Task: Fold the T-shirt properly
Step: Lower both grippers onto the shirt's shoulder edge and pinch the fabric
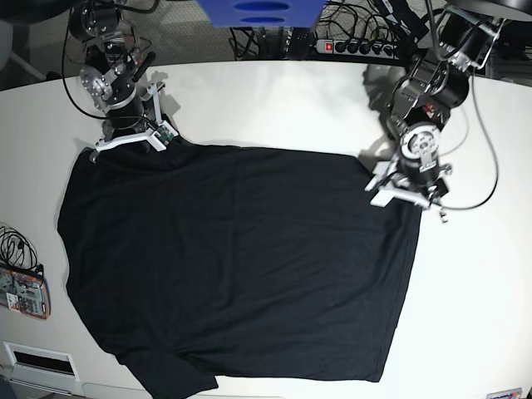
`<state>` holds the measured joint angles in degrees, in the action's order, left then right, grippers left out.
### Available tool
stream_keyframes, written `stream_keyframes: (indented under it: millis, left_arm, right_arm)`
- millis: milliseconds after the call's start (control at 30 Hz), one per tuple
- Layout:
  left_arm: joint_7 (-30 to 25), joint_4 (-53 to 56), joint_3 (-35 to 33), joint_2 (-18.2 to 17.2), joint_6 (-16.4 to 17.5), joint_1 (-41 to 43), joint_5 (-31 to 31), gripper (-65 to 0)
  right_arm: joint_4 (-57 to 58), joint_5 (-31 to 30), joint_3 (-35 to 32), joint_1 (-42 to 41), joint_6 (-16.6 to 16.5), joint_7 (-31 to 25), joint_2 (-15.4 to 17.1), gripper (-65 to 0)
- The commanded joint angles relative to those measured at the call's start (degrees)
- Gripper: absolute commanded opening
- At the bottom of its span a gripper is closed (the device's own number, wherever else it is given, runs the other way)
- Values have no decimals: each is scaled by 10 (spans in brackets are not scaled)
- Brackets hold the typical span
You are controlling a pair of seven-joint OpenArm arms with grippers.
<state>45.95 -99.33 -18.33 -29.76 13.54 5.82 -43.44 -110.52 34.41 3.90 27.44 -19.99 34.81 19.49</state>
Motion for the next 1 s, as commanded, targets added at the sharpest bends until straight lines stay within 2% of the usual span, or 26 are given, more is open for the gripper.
stream_keyframes:
  millis: [0,100,167,367,500,700,800,967]
  left_arm:
    - [10,-7,12,-1,-7,-14,-13,-650]
    - [10,-6,14,10,-7,-47,-13,-650]
    - [11,1,14,10,-7,-62,-13,-650]
    - [11,80,13,11,-7,-128,-11,-650]
    - [10,108,13,22,-11,-162,-7,-650]
    - [3,173,10,52,-55,-215,-11,-650]
    - [-42,225,13,69,-88,-233,-13,-650]
    - [-93,302,10,72,-158,-255,-13,-650]
  right_arm:
    - [-9,1,8,-16,4,-7,6,-650]
    - [-8,1,8,-67,-26,5,5,-650]
    - [-4,1,8,-95,-35,23,5,-650]
    - [7,1,6,-205,-77,59,5,-650]
    - [52,1,6,-258,-85,61,5,-650]
    - [161,1,4,-321,-86,56,5,-650]
    - [214,2,3,-348,-86,42,5,-650]
    - [310,2,1,-401,-86,3,5,-650]
